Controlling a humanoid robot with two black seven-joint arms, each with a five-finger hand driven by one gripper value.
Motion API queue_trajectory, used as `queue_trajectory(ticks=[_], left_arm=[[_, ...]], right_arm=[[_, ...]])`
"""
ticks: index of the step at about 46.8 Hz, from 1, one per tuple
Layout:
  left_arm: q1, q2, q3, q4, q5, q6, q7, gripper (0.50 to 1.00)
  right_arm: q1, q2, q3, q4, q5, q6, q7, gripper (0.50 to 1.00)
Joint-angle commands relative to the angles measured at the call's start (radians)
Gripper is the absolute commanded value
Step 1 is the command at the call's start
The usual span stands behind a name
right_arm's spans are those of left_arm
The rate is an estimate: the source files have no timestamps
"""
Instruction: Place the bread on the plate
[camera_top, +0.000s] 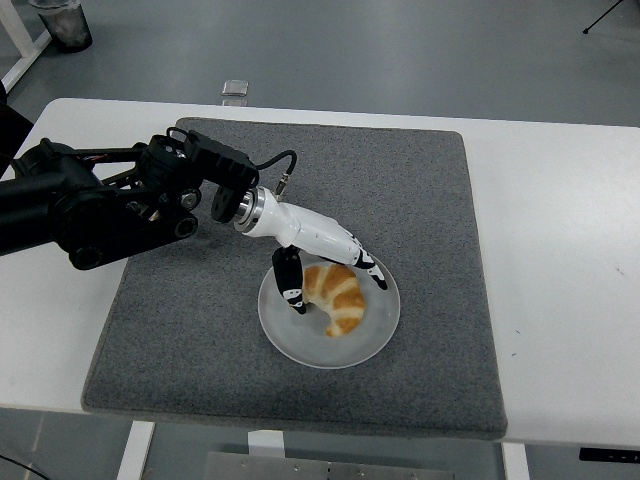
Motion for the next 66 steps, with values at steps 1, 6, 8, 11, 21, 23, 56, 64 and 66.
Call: queue_trajectory(ticks=[1,6,8,11,21,23,56,64,66], left_arm=[[0.000,0.002,-0.011,-0.001,-0.004,0.000,0.000,0.992],[-0.009,0.003,-0.019,-0.004,-0.047,0.000,0.000,0.992],[-0.015,0.006,-0.030,-0.006,-0.078,0.000,-0.002,0.992],[-0.021,0.008,-0.050,-0.007,-0.125,-0.002,0.000,0.992],[-0.021,0.020,-0.172,0.034,-0.248,-0.002,0.000,0.992],[-0.017,0.022,-0.194,0.065,-0.285,0.000,0.000,0.992],[-0.005,0.020,-0.281,0.663,-1.374,0.063,0.076,0.992],[0.017,0.014,-0.280,0.784,-1.636,0.063,0.170,0.992],[0.029,0.014,-0.281,0.800,-1.677,0.063,0.172,0.992]], right_arm=[[0.000,0.000,0.000,0.000,0.000,0.000,0.000,0.952],[0.000,0.000,0.000,0.000,0.000,0.000,0.000,0.952],[0.000,0.000,0.000,0.000,0.000,0.000,0.000,0.954],[0.000,0.000,0.000,0.000,0.000,0.000,0.000,0.952],[0.000,0.000,0.000,0.000,0.000,0.000,0.000,0.952],[0.000,0.000,0.000,0.000,0.000,0.000,0.000,0.952],[0.000,0.000,0.000,0.000,0.000,0.000,0.000,0.952],[0.000,0.000,0.000,0.000,0.000,0.000,0.000,0.952],[0.000,0.000,0.000,0.000,0.000,0.000,0.000,0.952]])
